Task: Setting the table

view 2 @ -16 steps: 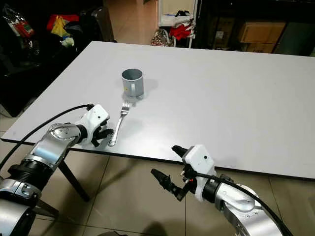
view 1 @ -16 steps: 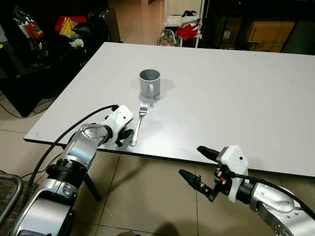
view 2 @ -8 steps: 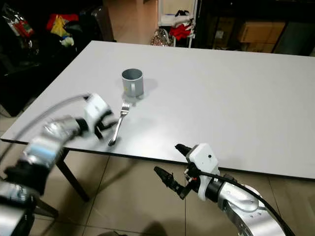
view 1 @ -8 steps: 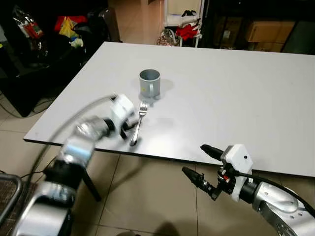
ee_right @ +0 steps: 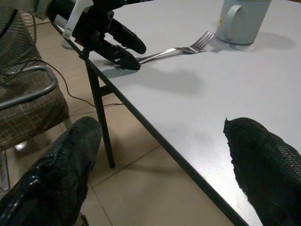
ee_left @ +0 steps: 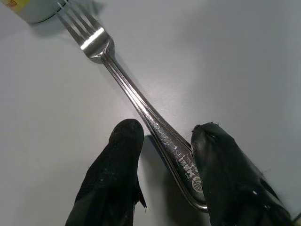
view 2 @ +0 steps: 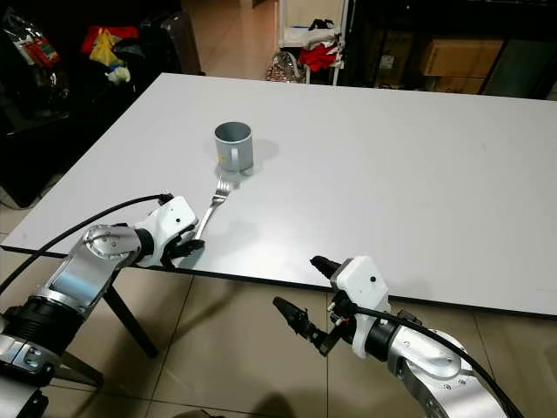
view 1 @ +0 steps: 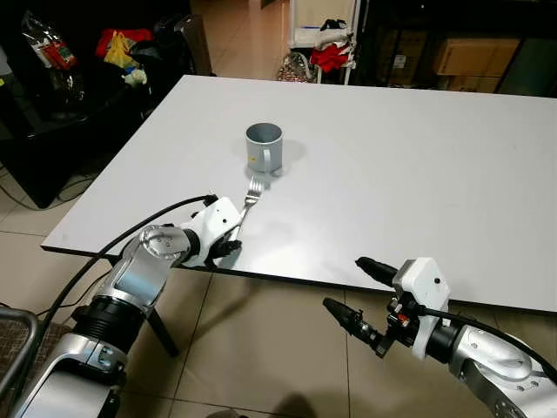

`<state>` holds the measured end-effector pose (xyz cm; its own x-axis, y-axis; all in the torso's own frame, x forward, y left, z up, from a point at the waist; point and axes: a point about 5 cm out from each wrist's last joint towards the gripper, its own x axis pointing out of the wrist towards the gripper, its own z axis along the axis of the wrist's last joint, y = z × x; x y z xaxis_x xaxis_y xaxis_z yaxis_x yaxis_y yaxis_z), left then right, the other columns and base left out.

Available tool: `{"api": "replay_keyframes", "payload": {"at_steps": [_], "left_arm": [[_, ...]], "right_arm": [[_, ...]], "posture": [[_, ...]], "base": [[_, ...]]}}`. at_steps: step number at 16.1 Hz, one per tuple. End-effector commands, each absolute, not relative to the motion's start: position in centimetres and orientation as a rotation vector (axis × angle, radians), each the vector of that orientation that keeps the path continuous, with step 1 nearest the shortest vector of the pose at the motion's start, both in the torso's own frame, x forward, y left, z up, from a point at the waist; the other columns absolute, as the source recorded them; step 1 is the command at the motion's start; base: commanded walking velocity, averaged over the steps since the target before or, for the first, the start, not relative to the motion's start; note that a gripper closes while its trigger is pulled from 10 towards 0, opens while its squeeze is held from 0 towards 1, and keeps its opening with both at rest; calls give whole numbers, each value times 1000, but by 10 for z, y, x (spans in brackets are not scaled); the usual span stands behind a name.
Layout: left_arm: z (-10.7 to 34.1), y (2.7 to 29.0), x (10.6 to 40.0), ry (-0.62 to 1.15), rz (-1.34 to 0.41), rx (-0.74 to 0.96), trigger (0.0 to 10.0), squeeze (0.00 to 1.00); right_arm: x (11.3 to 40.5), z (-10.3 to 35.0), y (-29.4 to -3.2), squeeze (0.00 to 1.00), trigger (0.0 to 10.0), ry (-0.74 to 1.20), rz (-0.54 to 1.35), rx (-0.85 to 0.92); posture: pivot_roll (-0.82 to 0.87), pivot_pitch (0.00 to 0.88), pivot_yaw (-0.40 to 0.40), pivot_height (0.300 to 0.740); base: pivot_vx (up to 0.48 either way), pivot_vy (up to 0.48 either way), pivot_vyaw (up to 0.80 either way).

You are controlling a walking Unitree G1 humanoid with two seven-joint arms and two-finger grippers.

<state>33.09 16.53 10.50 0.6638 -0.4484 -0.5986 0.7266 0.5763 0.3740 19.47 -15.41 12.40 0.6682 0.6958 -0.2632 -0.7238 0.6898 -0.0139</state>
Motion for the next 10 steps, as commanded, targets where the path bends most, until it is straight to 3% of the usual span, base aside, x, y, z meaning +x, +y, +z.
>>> {"api": "replay_keyframes", "payload": {"at_steps": [1, 4, 6, 8, 10], "left_arm": [[108, 167, 333, 474, -705, 666, 10000, 0], [120, 155, 332, 394, -749, 559, 10000, 0], [139, 145, 331, 295, -773, 377, 10000, 0], [153, 144, 329, 230, -710, 260, 10000, 0], [168, 144, 319, 150, -562, 209, 10000, 0]], "right_arm": [[194, 130, -156, 0, 10000, 220, 805, -125], [194, 130, -156, 0, 10000, 216, 802, -122], [195, 134, -155, 0, 10000, 186, 785, -87], [195, 137, -153, 0, 10000, 169, 733, -52], [202, 145, -156, 0, 10000, 88, 560, -64]], "posture": [[-124, 0, 48, 740], [-124, 0, 49, 740], [-121, 0, 48, 740], [-117, 0, 52, 740], [-101, 0, 53, 740]], "base": [[0, 0, 0], [0, 0, 0], [0, 0, 0], [0, 0, 0], [0, 0, 259]]}}
